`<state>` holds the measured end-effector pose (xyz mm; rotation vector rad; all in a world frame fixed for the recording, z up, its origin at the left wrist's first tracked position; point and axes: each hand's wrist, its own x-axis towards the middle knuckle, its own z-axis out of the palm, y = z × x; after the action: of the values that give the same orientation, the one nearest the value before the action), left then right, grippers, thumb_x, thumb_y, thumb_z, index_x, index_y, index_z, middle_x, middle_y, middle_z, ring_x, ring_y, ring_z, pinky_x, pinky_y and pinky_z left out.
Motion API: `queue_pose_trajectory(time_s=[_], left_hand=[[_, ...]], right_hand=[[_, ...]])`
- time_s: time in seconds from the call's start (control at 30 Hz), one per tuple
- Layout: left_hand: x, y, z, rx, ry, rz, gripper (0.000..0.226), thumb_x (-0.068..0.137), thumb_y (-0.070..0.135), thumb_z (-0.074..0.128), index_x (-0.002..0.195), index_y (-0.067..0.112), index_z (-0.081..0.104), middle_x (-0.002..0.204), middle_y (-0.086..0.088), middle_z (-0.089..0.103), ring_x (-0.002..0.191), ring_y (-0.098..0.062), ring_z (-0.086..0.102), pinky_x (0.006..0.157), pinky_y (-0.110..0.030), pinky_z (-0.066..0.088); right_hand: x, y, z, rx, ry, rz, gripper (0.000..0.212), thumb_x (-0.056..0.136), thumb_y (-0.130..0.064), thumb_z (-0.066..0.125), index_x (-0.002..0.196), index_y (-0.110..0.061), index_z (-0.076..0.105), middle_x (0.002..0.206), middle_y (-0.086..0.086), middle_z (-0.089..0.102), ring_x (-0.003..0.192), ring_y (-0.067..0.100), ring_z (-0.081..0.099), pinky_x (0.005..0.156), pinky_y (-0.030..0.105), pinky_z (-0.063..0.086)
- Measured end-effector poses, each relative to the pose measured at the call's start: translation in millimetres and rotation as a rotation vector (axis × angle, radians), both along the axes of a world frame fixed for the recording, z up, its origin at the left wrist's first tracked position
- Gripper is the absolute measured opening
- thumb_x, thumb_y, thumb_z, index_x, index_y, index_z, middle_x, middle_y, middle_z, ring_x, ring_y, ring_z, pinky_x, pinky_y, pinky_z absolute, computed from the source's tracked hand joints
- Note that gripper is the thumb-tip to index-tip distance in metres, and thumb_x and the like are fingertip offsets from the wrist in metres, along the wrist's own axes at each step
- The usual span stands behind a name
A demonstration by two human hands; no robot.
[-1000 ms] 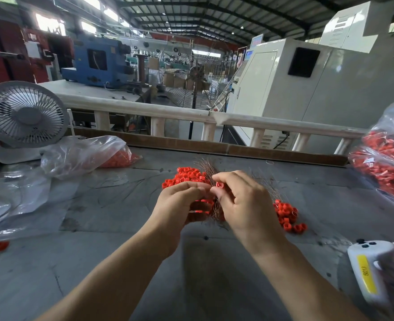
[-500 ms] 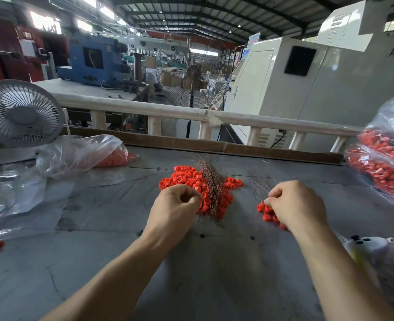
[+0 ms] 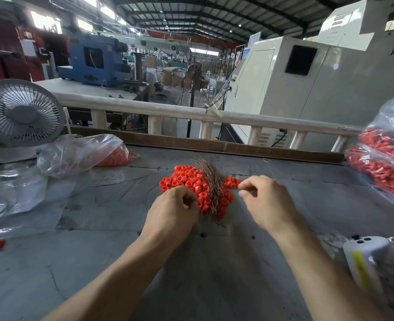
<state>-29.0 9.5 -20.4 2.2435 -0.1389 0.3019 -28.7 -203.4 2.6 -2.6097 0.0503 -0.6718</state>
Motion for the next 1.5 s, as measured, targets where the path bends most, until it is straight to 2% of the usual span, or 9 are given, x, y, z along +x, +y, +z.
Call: queue_pose_trajectory(time_s=[0.1, 0.23, 0.5, 0.73, 0.9, 0.97, 1.07, 1.17, 1.5], left_hand=[[-1, 0, 0, 0.055, -0.032, -0.010, 0.010, 0.092, 0.026, 0.065, 0.095, 0.033, 0.071, 0.081, 0.019, 0.061, 0.080, -0.003, 0.059, 0.065, -0.021, 0.044], [-2, -1, 1, 0.113, -0.055, -0.013, 0.006, 0.092, 0.030, 0.065, 0.094, 0.032, 0.070, 0.085, 0.017, 0.062, 0.086, -0.009, 0.061, 0.080, -0.034, 0.053], [0, -2, -1, 0.114, -0.088, -0.017, 0.006, 0.092, 0.031, 0.066, 0.092, 0.032, 0.071, 0.082, 0.022, 0.058, 0.086, -0.005, 0.059, 0.080, -0.031, 0.052], [1, -2, -3, 0.116, -0.092, -0.017, 0.005, 0.092, 0.033, 0.065, 0.093, 0.033, 0.070, 0.084, 0.020, 0.061, 0.084, -0.004, 0.060, 0.078, -0.030, 0.052], [2, -2, -5, 0.118, -0.106, -0.015, 0.005, 0.092, 0.034, 0.066, 0.093, 0.033, 0.071, 0.082, 0.023, 0.059, 0.082, -0.001, 0.057, 0.073, -0.024, 0.048], [2, -1, -5, 0.121, -0.102, -0.019, 0.005, 0.093, 0.034, 0.066, 0.093, 0.033, 0.071, 0.082, 0.023, 0.059, 0.083, -0.002, 0.058, 0.074, -0.025, 0.049], [0, -1, -4, 0.125, -0.098, -0.023, 0.005, 0.093, 0.034, 0.066, 0.093, 0.033, 0.070, 0.086, 0.020, 0.061, 0.084, -0.003, 0.058, 0.074, -0.025, 0.048], [-1, -1, -3, 0.140, -0.101, -0.030, 0.005, 0.093, 0.034, 0.065, 0.095, 0.033, 0.069, 0.094, 0.016, 0.065, 0.087, -0.004, 0.059, 0.081, -0.029, 0.051], [-4, -1, -1, 0.178, -0.100, -0.043, 0.014, 0.094, 0.033, 0.066, 0.107, 0.034, 0.069, 0.102, 0.015, 0.063, 0.093, -0.007, 0.059, 0.090, -0.032, 0.051]], right_hand=[[1, 14, -9, -0.014, 0.024, 0.111, 0.014, 0.092, -0.021, 0.073, 0.105, -0.025, 0.075, 0.101, -0.008, 0.068, 0.096, 0.016, 0.063, 0.086, 0.032, 0.052], [7, 26, -18, -0.071, 0.031, 0.100, 0.018, 0.093, -0.025, 0.072, 0.111, -0.028, 0.072, 0.106, -0.009, 0.067, 0.102, 0.016, 0.061, 0.086, 0.032, 0.052], [14, 28, -22, -0.009, -0.012, 0.044, 0.019, 0.091, -0.028, 0.074, 0.110, -0.027, 0.071, 0.102, -0.011, 0.066, 0.090, 0.011, 0.062, 0.080, 0.032, 0.055], [12, 31, -18, -0.057, -0.083, 0.092, 0.002, 0.094, -0.028, 0.072, 0.095, -0.028, 0.073, 0.089, -0.012, 0.061, 0.083, 0.012, 0.057, 0.073, 0.033, 0.052], [11, 30, -19, -0.081, -0.121, 0.099, 0.006, 0.092, -0.026, 0.072, 0.087, -0.028, 0.071, 0.082, -0.013, 0.057, 0.076, 0.007, 0.049, 0.066, 0.028, 0.045], [11, 29, -19, -0.082, -0.119, 0.087, 0.006, 0.092, -0.024, 0.071, 0.088, -0.028, 0.069, 0.085, -0.013, 0.060, 0.078, 0.009, 0.054, 0.067, 0.028, 0.046], [13, 26, -20, -0.076, -0.072, 0.071, 0.016, 0.093, -0.021, 0.070, 0.107, -0.029, 0.070, 0.105, -0.012, 0.066, 0.097, 0.014, 0.063, 0.078, 0.030, 0.053], [14, 25, -23, -0.078, 0.000, 0.059, 0.025, 0.092, -0.030, 0.072, 0.116, -0.030, 0.068, 0.111, -0.010, 0.066, 0.106, 0.015, 0.062, 0.084, 0.031, 0.053], [12, 31, -19, -0.027, -0.107, 0.094, 0.002, 0.094, -0.024, 0.073, 0.094, -0.023, 0.074, 0.095, -0.007, 0.068, 0.094, 0.017, 0.062, 0.077, 0.036, 0.052]])
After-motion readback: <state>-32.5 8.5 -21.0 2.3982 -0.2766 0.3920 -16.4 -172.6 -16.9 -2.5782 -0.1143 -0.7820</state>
